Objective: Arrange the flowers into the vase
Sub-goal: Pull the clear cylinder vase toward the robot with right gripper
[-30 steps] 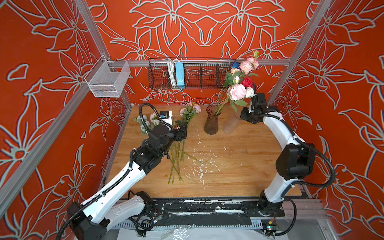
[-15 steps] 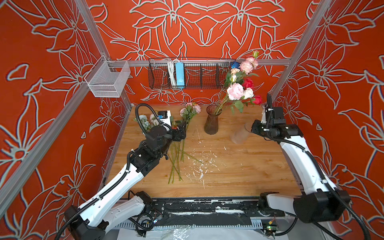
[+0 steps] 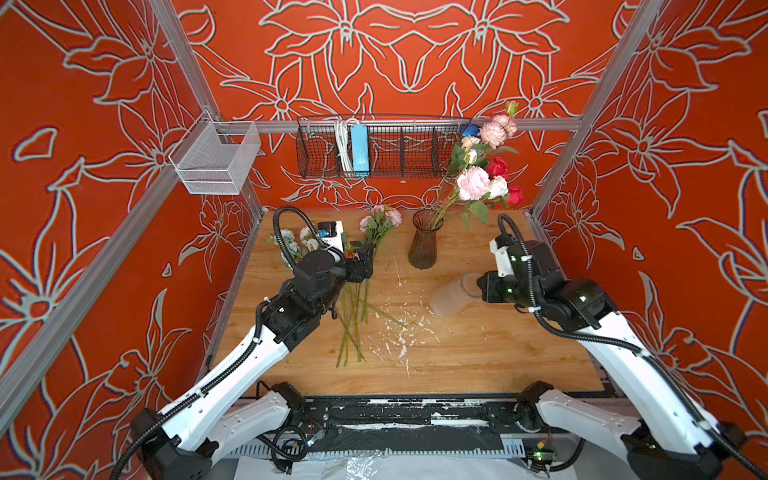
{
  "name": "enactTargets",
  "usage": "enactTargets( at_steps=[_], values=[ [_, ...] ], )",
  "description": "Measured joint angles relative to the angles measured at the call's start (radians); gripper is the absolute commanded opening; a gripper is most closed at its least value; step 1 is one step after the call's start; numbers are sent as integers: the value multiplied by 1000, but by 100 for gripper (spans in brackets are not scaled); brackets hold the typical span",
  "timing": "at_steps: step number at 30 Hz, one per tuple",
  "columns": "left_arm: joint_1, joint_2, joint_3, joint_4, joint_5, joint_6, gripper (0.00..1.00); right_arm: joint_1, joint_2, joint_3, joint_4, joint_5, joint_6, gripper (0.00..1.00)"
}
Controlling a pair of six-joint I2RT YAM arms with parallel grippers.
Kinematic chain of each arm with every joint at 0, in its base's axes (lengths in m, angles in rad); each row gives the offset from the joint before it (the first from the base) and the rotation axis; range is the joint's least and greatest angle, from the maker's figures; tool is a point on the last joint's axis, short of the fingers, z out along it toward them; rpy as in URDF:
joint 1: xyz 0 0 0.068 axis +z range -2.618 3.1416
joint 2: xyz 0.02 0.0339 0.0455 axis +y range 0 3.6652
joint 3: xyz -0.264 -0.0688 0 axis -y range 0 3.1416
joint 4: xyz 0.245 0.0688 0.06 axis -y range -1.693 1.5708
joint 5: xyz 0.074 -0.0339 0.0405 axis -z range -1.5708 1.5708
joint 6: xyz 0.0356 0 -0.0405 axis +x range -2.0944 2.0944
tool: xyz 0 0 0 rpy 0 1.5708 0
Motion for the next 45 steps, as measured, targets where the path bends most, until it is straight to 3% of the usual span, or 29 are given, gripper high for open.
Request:
enactTargets(
  at_steps=[7,22,25,29,38,41,45],
  values=[
    [0,2,0,0,-3,4,83,160,186,18,8,76,-16,0],
    [0,35,0,0,-3,5,83,150,323,60,79,68,-90,0],
    [0,35,0,0,-3,6,83,144,331,66,85,60,-93,23],
    [0,35,0,0,-2,7,83,126,332,70,104,51,-103,35],
    [0,37,0,0,-6,7,83,118,314,122,100,51,-110,39],
    [2,48,0,0,-17,-3,83,118,255,122,93,51,-111,40],
    [37,93,4,-19,-27,-77,83,118,67,61,122,55,-104,40]
  ],
)
